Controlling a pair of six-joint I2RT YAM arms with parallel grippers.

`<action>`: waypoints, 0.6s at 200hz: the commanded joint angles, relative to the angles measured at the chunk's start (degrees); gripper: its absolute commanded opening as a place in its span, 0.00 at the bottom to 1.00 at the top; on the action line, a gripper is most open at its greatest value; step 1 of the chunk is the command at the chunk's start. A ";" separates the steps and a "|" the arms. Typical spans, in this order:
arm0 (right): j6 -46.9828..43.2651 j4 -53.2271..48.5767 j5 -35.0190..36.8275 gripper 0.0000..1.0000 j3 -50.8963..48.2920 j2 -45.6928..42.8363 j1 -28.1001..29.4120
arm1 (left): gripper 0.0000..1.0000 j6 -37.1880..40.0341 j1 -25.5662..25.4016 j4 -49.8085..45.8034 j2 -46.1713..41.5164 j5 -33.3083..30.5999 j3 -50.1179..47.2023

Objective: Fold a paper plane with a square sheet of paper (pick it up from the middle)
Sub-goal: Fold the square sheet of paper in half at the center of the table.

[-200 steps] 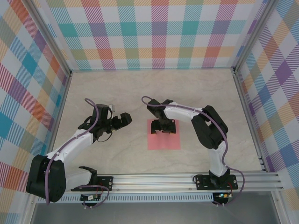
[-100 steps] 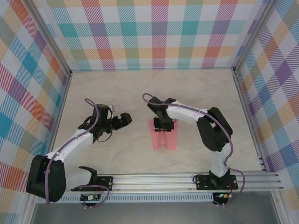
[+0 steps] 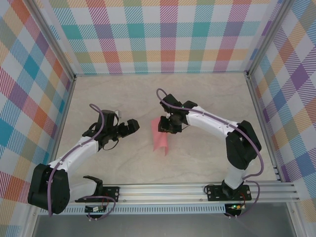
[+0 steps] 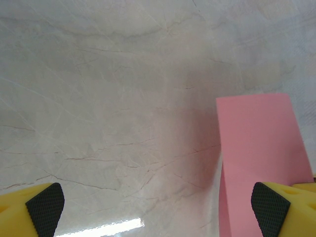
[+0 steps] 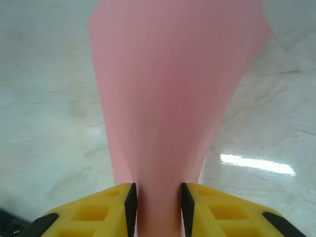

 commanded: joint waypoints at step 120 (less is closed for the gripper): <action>5.83 19.03 -12.50 0.52 -25.73 -10.89 -12.92 | 1.00 -4.41 -7.65 6.10 8.55 5.31 5.69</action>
